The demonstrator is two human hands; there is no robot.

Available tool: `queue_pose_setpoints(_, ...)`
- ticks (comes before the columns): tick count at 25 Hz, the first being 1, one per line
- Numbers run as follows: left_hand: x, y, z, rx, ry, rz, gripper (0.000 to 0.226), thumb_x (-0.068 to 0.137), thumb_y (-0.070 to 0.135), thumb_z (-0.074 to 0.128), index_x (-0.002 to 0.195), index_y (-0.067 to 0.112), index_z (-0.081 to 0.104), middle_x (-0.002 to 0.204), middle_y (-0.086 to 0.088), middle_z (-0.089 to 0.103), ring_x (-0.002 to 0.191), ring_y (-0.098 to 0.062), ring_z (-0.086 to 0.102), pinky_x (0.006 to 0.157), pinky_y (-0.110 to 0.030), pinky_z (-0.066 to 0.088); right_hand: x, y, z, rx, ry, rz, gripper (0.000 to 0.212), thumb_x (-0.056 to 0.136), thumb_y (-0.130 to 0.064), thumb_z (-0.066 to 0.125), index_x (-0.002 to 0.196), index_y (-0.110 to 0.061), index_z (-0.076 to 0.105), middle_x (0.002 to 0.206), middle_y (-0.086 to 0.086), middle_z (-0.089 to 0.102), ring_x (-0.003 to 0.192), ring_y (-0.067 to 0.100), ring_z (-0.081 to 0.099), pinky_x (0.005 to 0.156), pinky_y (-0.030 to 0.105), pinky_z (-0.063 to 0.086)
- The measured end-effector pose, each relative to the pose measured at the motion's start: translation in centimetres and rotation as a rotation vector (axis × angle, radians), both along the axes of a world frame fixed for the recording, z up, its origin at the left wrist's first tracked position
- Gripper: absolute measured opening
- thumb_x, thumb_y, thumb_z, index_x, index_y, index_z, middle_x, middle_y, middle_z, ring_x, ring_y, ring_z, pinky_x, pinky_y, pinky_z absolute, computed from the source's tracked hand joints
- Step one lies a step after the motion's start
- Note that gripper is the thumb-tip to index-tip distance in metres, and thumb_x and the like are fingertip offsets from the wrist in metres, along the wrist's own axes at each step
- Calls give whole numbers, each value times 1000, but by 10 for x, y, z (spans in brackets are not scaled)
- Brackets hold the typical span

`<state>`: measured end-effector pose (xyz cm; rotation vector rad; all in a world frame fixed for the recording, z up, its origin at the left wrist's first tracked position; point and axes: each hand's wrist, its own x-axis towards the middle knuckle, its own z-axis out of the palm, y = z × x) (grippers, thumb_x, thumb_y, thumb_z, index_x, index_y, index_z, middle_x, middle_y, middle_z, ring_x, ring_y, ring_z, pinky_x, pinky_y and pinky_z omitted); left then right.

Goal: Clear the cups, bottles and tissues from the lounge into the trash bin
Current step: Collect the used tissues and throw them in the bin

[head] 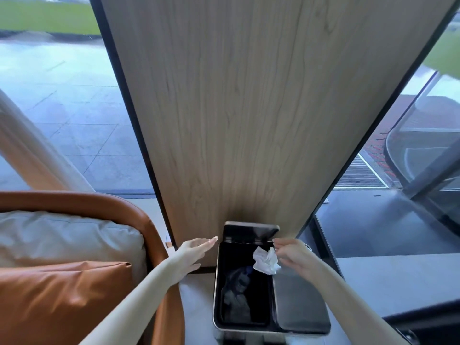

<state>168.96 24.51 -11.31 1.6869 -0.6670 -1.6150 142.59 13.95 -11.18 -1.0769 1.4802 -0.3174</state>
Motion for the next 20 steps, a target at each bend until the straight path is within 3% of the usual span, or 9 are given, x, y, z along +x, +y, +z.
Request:
queue_pose_setpoints(3, 3, -1, 11, 1, -25, -28, 66, 83, 54, 65, 136, 19, 53, 145, -4, 48, 139, -20, 40, 113, -40, 36, 4, -3, 2, 13, 16, -4, 42, 83, 12, 50, 124, 4, 59, 132, 25, 55, 130, 39, 46, 112, 47, 34)
queue_pose_setpoints(5, 1, -3, 9, 3, -36, -68, 64, 84, 55, 63, 136, 20, 53, 143, -2, 50, 137, -18, 41, 113, -39, 36, 5, -3, -8, 30, 37, 6, 43, 85, 11, 49, 126, 0, 59, 116, 13, 62, 116, 25, 53, 110, 41, 40)
queue_pose_setpoints(7, -3, -4, -9, 20, -24, -114, 62, 83, 56, 63, 134, 21, 56, 140, 0, 54, 133, -16, 45, 113, -38, 38, 7, -2, -33, 70, 22, 38, 36, 87, 9, 47, 120, 3, 60, 105, 3, 60, 109, 15, 46, 101, 31, 47)
queue_pose_setpoints(9, -11, -6, -47, 51, 18, -144, 59, 82, 54, 64, 129, 20, 59, 138, -2, 56, 131, -16, 48, 113, -39, 38, 10, -1, -79, 120, 7, 33, 45, 87, 3, 51, 132, -1, 52, 123, 3, 58, 115, 13, 44, 90, 23, 46)
queue_pose_setpoints(11, -21, -14, -95, 75, 81, -104, 44, 81, 46, 66, 116, 19, 62, 138, -6, 55, 131, -22, 48, 113, -41, 37, 11, -2, -130, 125, -5, 3, 48, 86, -3, 60, 134, -12, 54, 136, 6, 51, 117, 18, 49, 90, 28, 43)
queue_pose_setpoints(13, -35, -28, -147, 87, 80, -88, 42, 86, 46, 64, 119, 20, 63, 137, -5, 57, 127, -20, 52, 109, -37, 42, 10, -6, -179, 77, 26, -24, 31, 84, -6, 69, 115, -11, 68, 129, 9, 56, 110, 18, 54, 91, 29, 43)
queue_pose_setpoints(17, -57, -61, -218, 89, 100, -91, 56, 89, 49, 61, 135, 17, 56, 136, -1, 59, 127, -16, 53, 108, -34, 44, 7, -21, -247, -74, 120, -14, 37, 79, -14, 77, 115, -11, 69, 112, 3, 67, 104, 15, 60, 92, 21, 46)
queue_pose_setpoints(19, -65, -76, -244, 95, 135, -72, 53, 91, 46, 59, 135, 17, 56, 137, -3, 58, 129, -18, 52, 108, -35, 44, 7, -29, -273, -166, 221, 34, 35, 79, -18, 77, 113, -15, 71, 106, -1, 67, 98, 12, 59, 74, 8, 43)
queue_pose_setpoints(20, -68, -81, -254, 95, 148, -64, 51, 92, 46, 59, 134, 17, 57, 137, -3, 58, 129, -18, 53, 107, -34, 45, 8, -32, -286, -222, 278, 61, 34, 78, -18, 77, 111, -15, 71, 102, 0, 67, 92, 11, 59, 68, 8, 41)
